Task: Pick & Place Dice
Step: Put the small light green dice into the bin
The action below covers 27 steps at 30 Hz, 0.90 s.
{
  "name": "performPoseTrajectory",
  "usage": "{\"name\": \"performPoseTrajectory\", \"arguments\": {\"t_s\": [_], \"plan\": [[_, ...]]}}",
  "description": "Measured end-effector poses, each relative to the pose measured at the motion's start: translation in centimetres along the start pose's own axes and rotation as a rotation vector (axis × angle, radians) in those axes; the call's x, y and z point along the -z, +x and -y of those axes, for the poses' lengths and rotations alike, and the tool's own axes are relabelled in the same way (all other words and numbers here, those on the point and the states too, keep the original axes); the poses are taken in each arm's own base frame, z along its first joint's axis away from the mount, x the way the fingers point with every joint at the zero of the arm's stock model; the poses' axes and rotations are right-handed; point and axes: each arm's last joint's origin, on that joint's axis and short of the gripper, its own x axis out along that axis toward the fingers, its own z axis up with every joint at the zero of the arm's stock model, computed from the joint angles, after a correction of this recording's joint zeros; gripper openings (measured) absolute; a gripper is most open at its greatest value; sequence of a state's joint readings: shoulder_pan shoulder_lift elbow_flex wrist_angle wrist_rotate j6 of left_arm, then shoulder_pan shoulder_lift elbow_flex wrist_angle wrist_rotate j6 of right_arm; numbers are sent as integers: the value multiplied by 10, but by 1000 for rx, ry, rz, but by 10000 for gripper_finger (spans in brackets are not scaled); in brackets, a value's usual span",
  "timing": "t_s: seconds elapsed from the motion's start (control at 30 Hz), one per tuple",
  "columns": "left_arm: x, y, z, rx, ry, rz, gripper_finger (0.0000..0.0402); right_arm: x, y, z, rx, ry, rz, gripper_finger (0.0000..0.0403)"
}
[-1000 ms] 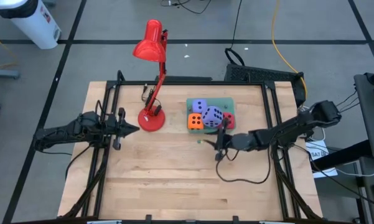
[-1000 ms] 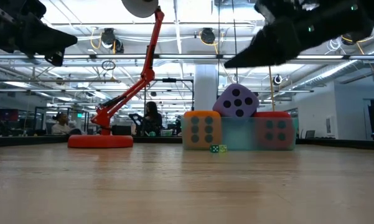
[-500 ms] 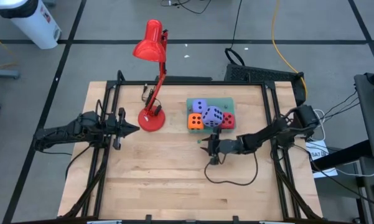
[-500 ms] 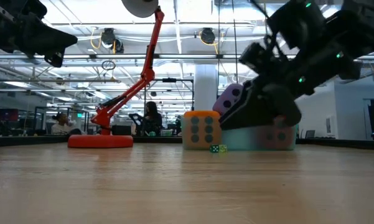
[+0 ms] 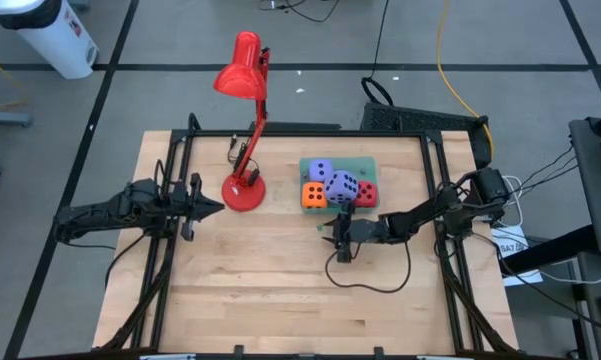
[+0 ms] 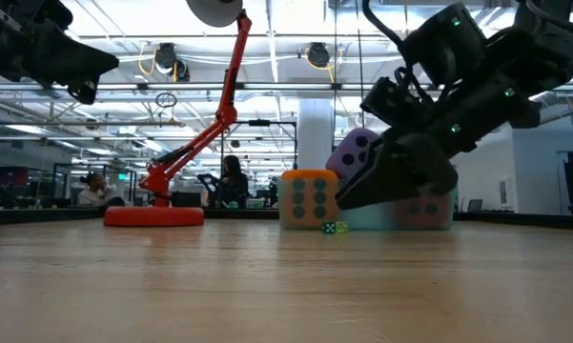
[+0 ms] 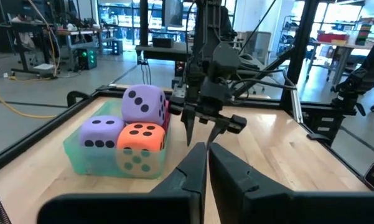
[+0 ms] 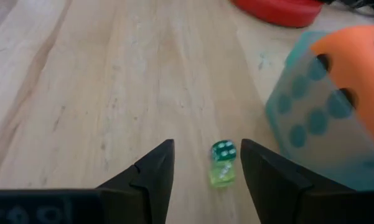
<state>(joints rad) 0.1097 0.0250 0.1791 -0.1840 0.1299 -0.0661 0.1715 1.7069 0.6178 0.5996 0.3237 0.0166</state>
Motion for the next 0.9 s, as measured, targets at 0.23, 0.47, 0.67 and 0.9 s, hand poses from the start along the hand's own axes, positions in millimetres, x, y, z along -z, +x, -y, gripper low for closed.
{"name": "performPoseTrajectory", "arguments": {"t_s": [0.23,0.47,0.67,0.9], "plan": [[-2,0,0,1,10,17,28,5,0,2,11,18,-54,173],[-2,0,0,1,-13,17,28,5,0,4,61,37,-54,173],[-2,0,0,1,-11,15,28,13,9,1,63,-8,-57,174],[-2,0,0,0,13,16,28,16,11,0,55,-69,-68,169]]}}
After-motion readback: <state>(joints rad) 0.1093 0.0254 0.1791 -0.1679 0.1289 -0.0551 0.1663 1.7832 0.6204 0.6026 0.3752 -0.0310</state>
